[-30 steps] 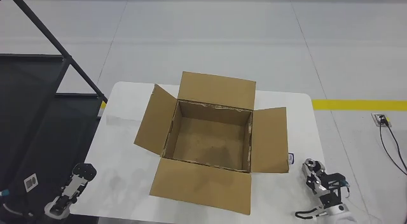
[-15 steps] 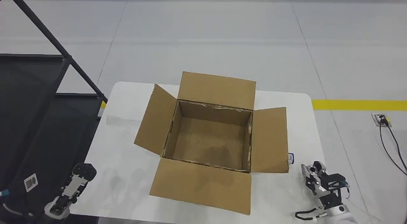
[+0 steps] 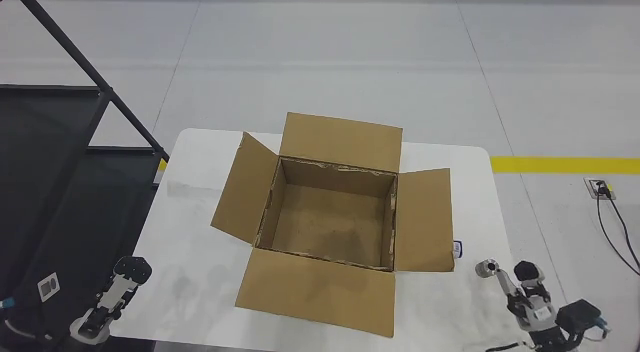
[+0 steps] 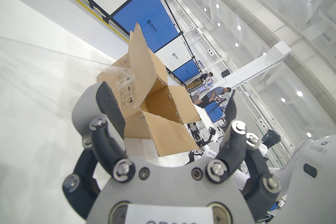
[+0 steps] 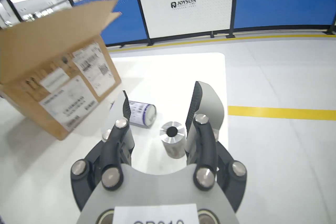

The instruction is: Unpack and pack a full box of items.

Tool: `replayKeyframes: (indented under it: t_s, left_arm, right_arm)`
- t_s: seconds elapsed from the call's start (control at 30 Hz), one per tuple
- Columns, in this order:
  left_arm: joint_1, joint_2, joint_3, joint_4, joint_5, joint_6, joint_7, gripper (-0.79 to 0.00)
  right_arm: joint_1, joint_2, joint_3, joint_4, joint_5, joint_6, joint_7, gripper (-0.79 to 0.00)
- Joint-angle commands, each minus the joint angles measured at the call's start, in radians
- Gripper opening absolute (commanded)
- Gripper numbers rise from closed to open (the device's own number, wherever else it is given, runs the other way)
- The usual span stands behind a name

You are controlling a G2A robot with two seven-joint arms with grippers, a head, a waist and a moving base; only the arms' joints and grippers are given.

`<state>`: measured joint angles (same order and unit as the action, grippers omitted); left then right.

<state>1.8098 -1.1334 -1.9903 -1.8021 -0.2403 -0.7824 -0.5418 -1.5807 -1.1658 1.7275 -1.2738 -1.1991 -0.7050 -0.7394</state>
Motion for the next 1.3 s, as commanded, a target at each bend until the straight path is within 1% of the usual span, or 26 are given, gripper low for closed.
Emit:
replayKeyframes:
  t_s: [0.0,0.03,0.07,0.13,0.17,0.2,0.23,0.27,0.33,0.37,0.4,0.43,0.47,0.5,0.57,0.6,0.87,0.93,1.1,1.17,1.27]
  left_arm:
    - [0.000,0.000,0.000,0.000,0.000,0.000,0.000,0.000]
    - [0.000,0.000,0.000,0.000,0.000,0.000,0.000,0.000]
    - [0.000,0.000,0.000,0.000,0.000,0.000,0.000,0.000]
    - [0.000,0.000,0.000,0.000,0.000,0.000,0.000,0.000]
    - [0.000,0.000,0.000,0.000,0.000,0.000,0.000,0.000]
    - [0.000,0.000,0.000,0.000,0.000,0.000,0.000,0.000]
    - [0.000,0.000,0.000,0.000,0.000,0.000,0.000,0.000]
    - [0.000,0.000,0.000,0.000,0.000,0.000,0.000,0.000]
    - [0.000,0.000,0.000,0.000,0.000,0.000,0.000,0.000]
    - [0.000,0.000,0.000,0.000,0.000,0.000,0.000,0.000]
    - [0.000,0.000,0.000,0.000,0.000,0.000,0.000,0.000]
    - [0.000,0.000,0.000,0.000,0.000,0.000,0.000,0.000]
    - [0.000,0.000,0.000,0.000,0.000,0.000,0.000,0.000]
    - [0.000,0.000,0.000,0.000,0.000,0.000,0.000,0.000]
    - [0.000,0.000,0.000,0.000,0.000,0.000,0.000,0.000]
    - [0.000,0.000,0.000,0.000,0.000,0.000,0.000,0.000]
    - [0.000,0.000,0.000,0.000,0.000,0.000,0.000,0.000]
    - [0.000,0.000,0.000,0.000,0.000,0.000,0.000,0.000]
    - [0.000,0.000,0.000,0.000,0.000,0.000,0.000,0.000]
    - [0.000,0.000,0.000,0.000,0.000,0.000,0.000,0.000]
    - [0.000,0.000,0.000,0.000,0.000,0.000,0.000,0.000]
  right_arm:
    - [-0.041,0.001,0.002,-0.037,0.037,-0.080,0.004,-0.422]
    - [-0.063,0.001,-0.002,-0.061,0.051,-0.108,0.013,-0.406]
    - [-0.086,0.001,-0.004,-0.087,0.057,-0.121,0.023,-0.413]
    - [-0.134,-0.002,-0.020,-0.145,0.066,-0.131,0.038,-0.400]
    - [-0.157,-0.003,-0.030,-0.176,0.068,-0.129,0.043,-0.382]
    - [-0.178,-0.005,-0.041,-0.205,0.071,-0.124,0.051,-0.271]
    - [-0.194,-0.008,-0.051,-0.232,0.079,-0.110,0.062,-0.114]
    - [-0.207,-0.010,-0.064,-0.257,0.100,-0.100,0.074,-0.114]
    - [-0.220,-0.015,-0.086,-0.297,0.161,-0.076,0.117,-0.142]
    - [-0.220,-0.018,-0.097,-0.317,0.200,-0.058,0.145,-0.117]
    - [-0.218,-0.020,-0.108,-0.333,0.240,-0.043,0.181,-0.120]
    - [-0.212,-0.022,-0.119,-0.350,0.296,-0.034,0.213,-0.095]
    - [-0.206,-0.023,-0.127,-0.362,0.341,-0.024,0.249,-0.037]
    - [-0.200,-0.024,-0.136,-0.373,0.399,-0.019,0.287,0.000]
    - [-0.188,-0.023,-0.138,-0.394,0.489,-0.010,0.364,0.000]
    - [-0.187,-0.023,-0.136,-0.399,0.499,-0.009,0.375,0.000]
    - [-0.187,-0.023,-0.136,-0.399,0.499,-0.009,0.375,0.000]
    - [-0.186,-0.024,-0.139,-0.395,0.526,-0.002,0.382,0.000]
    - [-0.138,-0.027,-0.179,-0.396,0.683,0.028,0.500,0.000]
    - [-0.121,-0.028,-0.188,-0.411,0.720,0.047,0.539,0.000]
    - [-0.108,-0.031,-0.205,-0.442,0.728,0.091,0.565,0.000]
